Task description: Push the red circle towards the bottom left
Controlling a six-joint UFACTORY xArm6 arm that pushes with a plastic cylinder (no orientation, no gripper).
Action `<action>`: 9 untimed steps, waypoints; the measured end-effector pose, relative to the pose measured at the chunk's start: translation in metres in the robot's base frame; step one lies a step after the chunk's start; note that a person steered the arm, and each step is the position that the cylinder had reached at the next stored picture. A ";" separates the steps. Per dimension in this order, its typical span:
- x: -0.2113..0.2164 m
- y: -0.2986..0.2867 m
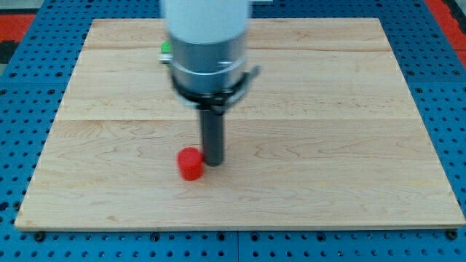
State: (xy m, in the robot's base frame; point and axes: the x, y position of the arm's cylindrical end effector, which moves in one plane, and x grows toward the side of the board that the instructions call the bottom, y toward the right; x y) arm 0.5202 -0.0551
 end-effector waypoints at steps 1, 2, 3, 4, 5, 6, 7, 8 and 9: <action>-0.035 0.009; -0.083 -0.002; -0.084 -0.058; -0.084 -0.106; -0.084 -0.117; -0.112 -0.139; -0.143 -0.144; -0.182 -0.124; -0.211 -0.150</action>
State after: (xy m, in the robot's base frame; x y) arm 0.3091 -0.2046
